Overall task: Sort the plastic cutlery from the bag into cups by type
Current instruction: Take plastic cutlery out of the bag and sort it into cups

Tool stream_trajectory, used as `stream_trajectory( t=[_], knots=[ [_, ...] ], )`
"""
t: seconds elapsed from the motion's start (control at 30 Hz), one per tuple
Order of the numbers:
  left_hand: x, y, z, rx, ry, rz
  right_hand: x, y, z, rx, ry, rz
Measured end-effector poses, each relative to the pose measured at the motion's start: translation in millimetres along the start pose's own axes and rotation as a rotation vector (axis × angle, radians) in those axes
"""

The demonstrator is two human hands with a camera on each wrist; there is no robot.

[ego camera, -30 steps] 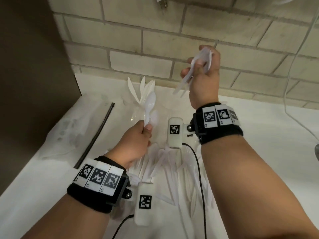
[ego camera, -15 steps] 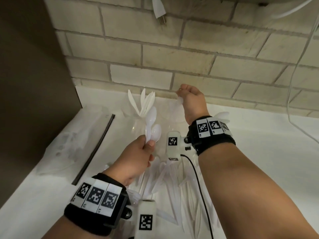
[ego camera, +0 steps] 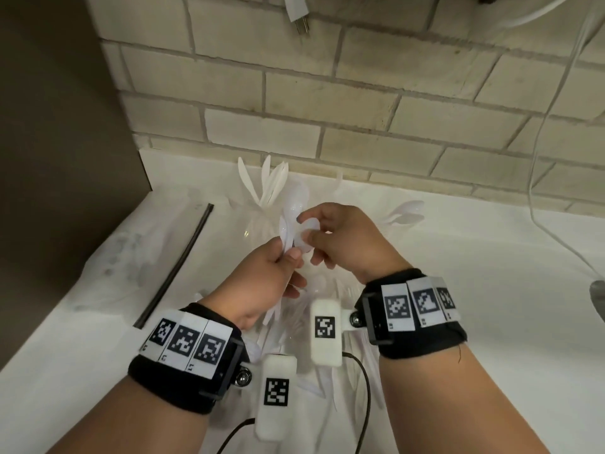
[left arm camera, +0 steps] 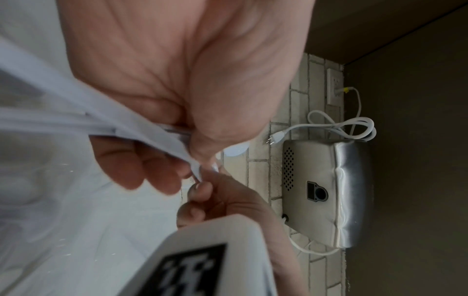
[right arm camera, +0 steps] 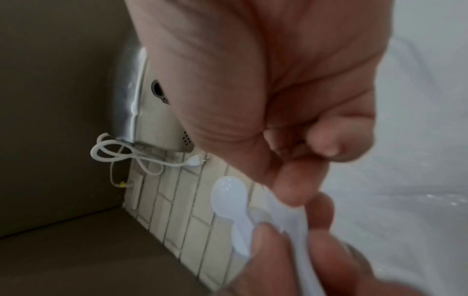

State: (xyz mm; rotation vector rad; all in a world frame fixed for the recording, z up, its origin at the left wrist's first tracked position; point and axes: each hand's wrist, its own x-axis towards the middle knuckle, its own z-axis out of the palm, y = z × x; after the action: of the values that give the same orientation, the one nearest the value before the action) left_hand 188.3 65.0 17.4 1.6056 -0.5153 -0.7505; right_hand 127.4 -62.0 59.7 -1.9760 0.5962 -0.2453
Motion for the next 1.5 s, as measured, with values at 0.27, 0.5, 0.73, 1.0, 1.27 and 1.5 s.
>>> stream_trajectory(
  t=[0.27, 0.5, 0.73, 1.0, 1.27, 1.5],
  knots=[
    [-4.9, -2.0, 4.2, 0.043, -0.140, -0.059, -1.4, 2.4, -3.7, 0.024, 0.232, -0.075],
    [-5.4, -0.4, 3.7, 0.141, -0.198, -0.001, 1.3, 7.9, 0.5, 0.016, 0.234, -0.133],
    [-3.9, 3.2, 2.6, 0.185, -0.011, 0.055, 3.6, 19.4, -0.3, -0.104, 0.298, -0.110],
    [-1.2, 3.2, 7.7, 0.671, -0.137, 0.195, -2.2, 15.0, 13.8, -0.076, 0.175, -0.076],
    [-2.5, -2.3, -0.9, 0.609, -0.196, 0.144, -7.5, 21.1, -3.5, -0.209, 0.251, -0.158],
    [-3.4, -14.7, -26.9, 0.668, -0.071, 0.088, -5.4, 4.5, -95.5, -0.245, 0.886, -0.395]
  ],
)
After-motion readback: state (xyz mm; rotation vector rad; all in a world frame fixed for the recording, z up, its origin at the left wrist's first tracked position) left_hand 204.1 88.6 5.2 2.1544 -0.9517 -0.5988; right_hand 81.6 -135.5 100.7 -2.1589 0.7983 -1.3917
